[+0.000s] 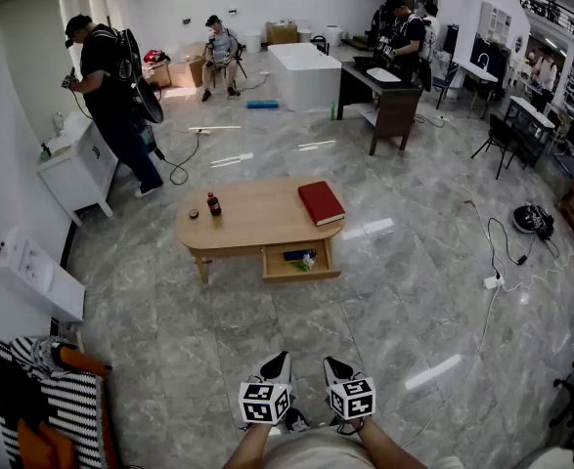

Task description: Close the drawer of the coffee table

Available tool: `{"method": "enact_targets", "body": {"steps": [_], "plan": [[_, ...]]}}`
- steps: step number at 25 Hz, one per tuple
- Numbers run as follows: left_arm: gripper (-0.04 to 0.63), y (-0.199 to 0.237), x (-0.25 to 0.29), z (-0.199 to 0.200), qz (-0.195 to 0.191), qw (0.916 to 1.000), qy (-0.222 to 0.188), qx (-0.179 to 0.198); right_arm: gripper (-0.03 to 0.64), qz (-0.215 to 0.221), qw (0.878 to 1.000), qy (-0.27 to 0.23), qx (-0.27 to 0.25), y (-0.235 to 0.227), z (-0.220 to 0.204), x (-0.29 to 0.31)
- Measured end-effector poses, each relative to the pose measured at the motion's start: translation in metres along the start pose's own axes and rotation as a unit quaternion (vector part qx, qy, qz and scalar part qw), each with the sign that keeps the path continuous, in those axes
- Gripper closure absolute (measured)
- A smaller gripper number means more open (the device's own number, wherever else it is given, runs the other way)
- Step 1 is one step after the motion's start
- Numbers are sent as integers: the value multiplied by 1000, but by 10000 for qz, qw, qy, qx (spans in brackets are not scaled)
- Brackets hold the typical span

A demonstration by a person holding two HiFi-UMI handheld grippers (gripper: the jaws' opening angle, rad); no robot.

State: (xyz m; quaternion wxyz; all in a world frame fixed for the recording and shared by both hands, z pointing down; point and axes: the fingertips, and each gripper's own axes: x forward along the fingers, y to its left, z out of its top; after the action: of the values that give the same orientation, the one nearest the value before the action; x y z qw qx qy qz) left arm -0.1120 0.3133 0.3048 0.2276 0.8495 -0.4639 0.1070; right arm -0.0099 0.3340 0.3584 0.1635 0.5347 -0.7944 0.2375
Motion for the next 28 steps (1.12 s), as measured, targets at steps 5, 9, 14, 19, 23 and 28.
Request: {"method": "enact_targets", "body": {"steps": [5, 9, 14, 19, 23, 28], "plan": [[586, -1, 5, -1, -120, 9999, 39, -108, 601, 44, 9999, 73, -95, 0, 1, 3], [586, 3, 0, -6, -90, 9999, 100, -96, 601, 240, 9995, 69, -218, 15, 3, 5], [586, 9, -10, -9, 16, 9994, 28, -334, 601, 534, 9984, -57, -174, 32, 8, -4], [586, 1, -1, -19, -72, 9988, 116, -465, 601, 533, 9985, -121, -12, 20, 6, -11], [586, 1, 3, -19, -111, 9996, 10, -275, 601, 594, 9980, -176, 94, 18, 5, 2], [586, 47, 3, 15, 280, 9982, -440, -310, 601, 718, 9972, -156, 154, 21, 24, 44]]}}
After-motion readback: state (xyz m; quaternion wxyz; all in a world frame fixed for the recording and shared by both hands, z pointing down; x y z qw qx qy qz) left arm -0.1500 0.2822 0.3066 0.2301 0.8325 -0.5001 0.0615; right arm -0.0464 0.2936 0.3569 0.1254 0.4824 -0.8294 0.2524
